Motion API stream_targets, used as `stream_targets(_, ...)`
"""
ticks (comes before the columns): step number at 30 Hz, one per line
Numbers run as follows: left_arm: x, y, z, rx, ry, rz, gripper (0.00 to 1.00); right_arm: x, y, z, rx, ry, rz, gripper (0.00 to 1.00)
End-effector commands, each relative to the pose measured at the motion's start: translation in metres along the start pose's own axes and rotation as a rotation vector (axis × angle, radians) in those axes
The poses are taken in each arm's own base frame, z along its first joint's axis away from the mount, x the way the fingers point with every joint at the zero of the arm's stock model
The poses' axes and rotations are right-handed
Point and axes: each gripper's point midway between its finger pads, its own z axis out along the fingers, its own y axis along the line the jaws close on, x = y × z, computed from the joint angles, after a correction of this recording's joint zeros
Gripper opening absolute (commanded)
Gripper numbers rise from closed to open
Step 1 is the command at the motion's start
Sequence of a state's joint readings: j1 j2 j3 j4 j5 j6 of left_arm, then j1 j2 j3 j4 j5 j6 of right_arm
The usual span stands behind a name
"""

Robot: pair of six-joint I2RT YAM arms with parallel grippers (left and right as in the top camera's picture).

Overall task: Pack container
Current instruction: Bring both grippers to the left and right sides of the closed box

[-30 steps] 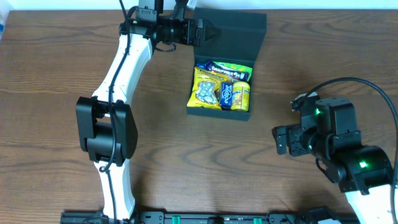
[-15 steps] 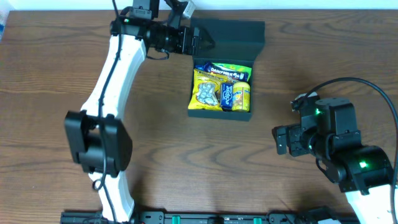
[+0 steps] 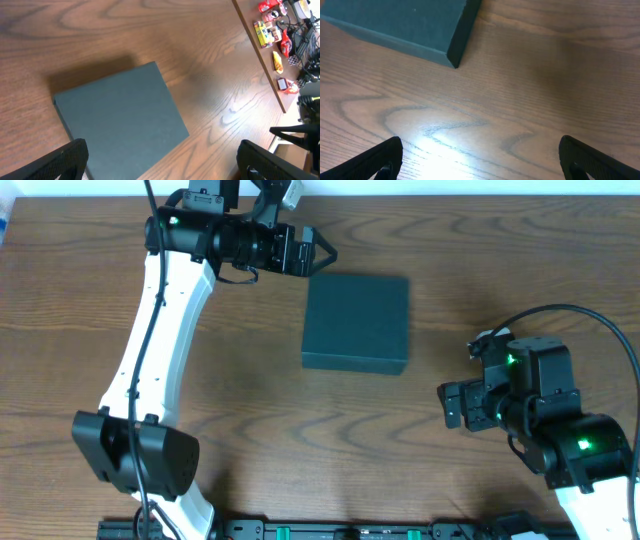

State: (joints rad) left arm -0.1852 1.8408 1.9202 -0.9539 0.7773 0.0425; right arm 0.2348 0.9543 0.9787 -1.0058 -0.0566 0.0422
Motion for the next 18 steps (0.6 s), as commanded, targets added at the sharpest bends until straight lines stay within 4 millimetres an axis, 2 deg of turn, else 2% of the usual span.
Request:
stream_targets(1,0.003,-0.004,-0.01,-0.043,0.0,0.021,0.96,-0.001,0.0,-0.002,-0.003,-0.008,0.019,0.99)
stream_targets(7,0.047,0.003,-0.007,-0.25,0.171,0.028,0.96,-0.001,0.0,-0.002,-0.004,-0.008,0.019,0.99)
stream_targets(11,0.06,-0.009,-0.018,-0.358,0.206,0.087,0.96,-0.001,0.0,-0.002,-0.003,-0.008,0.019,0.99)
stream_targets(14,0.063,-0.022,-0.037,-0.412,0.178,0.098,0.96,-0.001,0.0,-0.002,-0.004,-0.008,0.019,0.99)
stream_targets(18,0.071,-0.012,-0.075,-0.582,0.13,0.023,0.96,-0.001,0.0,-0.002,-0.004,-0.008,0.019,0.99)
